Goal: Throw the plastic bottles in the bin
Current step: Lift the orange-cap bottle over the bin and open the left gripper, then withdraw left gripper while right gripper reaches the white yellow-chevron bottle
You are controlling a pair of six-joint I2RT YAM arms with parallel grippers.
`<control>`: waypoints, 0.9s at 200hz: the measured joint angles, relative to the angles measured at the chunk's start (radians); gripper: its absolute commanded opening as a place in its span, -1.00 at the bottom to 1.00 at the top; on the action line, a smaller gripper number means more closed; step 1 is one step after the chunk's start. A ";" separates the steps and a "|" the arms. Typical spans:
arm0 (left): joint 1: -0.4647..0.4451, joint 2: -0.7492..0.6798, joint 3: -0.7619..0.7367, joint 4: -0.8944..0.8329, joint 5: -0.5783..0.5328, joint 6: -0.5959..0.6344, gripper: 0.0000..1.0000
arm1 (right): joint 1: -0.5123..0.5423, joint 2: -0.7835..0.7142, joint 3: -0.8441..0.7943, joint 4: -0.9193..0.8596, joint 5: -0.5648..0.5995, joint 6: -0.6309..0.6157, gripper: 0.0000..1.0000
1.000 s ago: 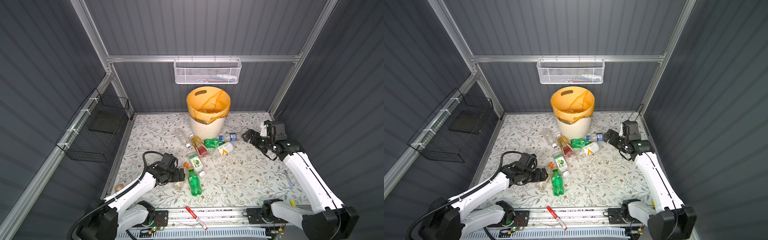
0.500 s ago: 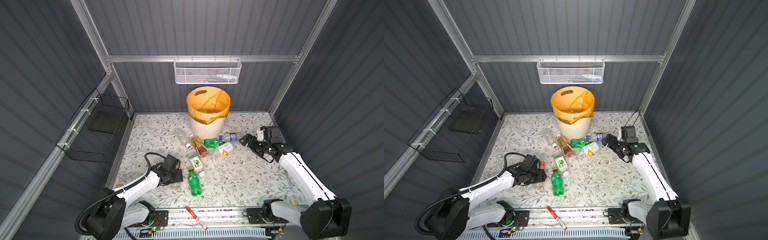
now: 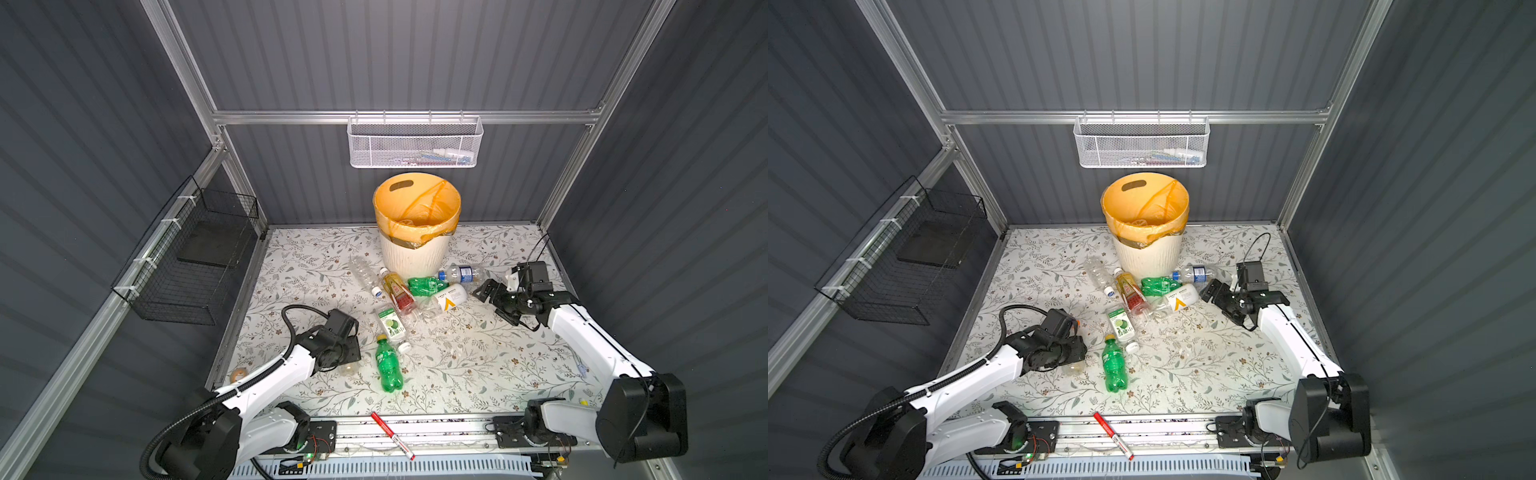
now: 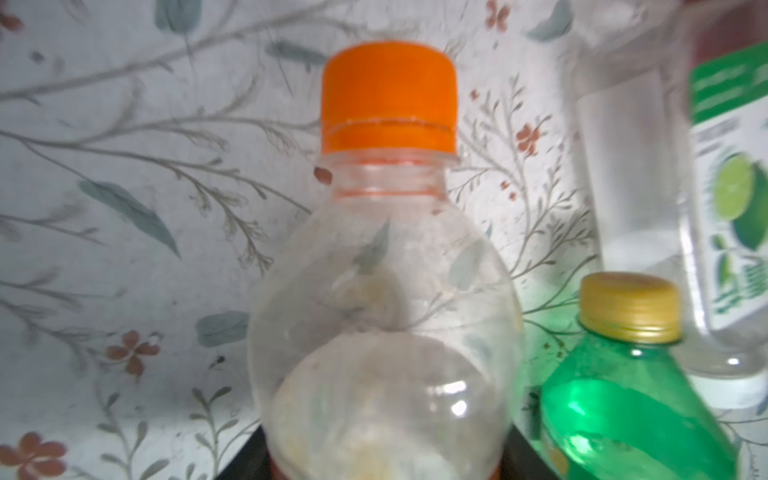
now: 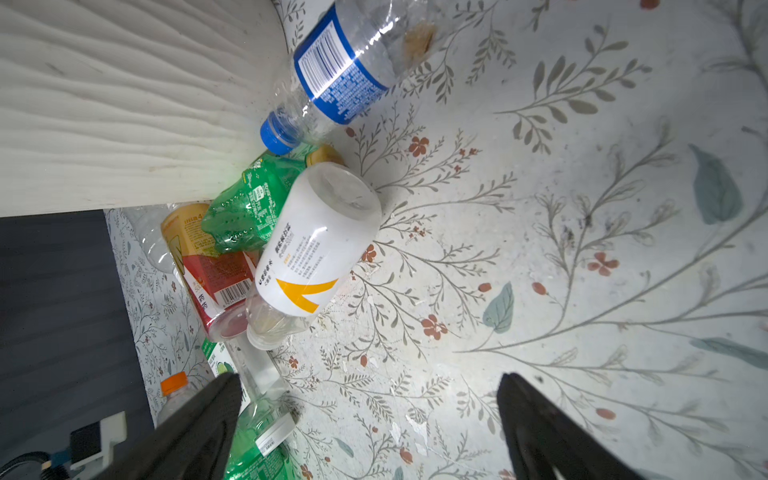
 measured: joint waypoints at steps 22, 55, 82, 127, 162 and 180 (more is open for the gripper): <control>0.020 0.040 0.335 -0.101 -0.035 0.085 0.16 | 0.000 0.000 -0.002 0.011 -0.014 0.003 0.97; 0.033 0.356 1.180 -0.105 0.025 0.277 0.99 | 0.000 -0.001 -0.002 0.037 -0.033 0.013 0.96; 0.047 0.653 1.783 -0.106 0.053 0.368 0.99 | 0.000 -0.026 -0.026 0.078 -0.054 0.043 0.96; 0.167 0.709 1.730 -0.085 0.100 0.362 0.99 | 0.000 -0.089 -0.074 0.084 -0.062 0.059 0.96; 0.200 0.635 1.528 -0.093 0.092 0.373 0.99 | 0.028 -0.062 -0.059 0.047 -0.021 0.025 0.95; 0.220 0.534 1.411 -0.082 0.093 0.381 1.00 | 0.060 -0.017 -0.031 0.024 0.011 0.014 0.93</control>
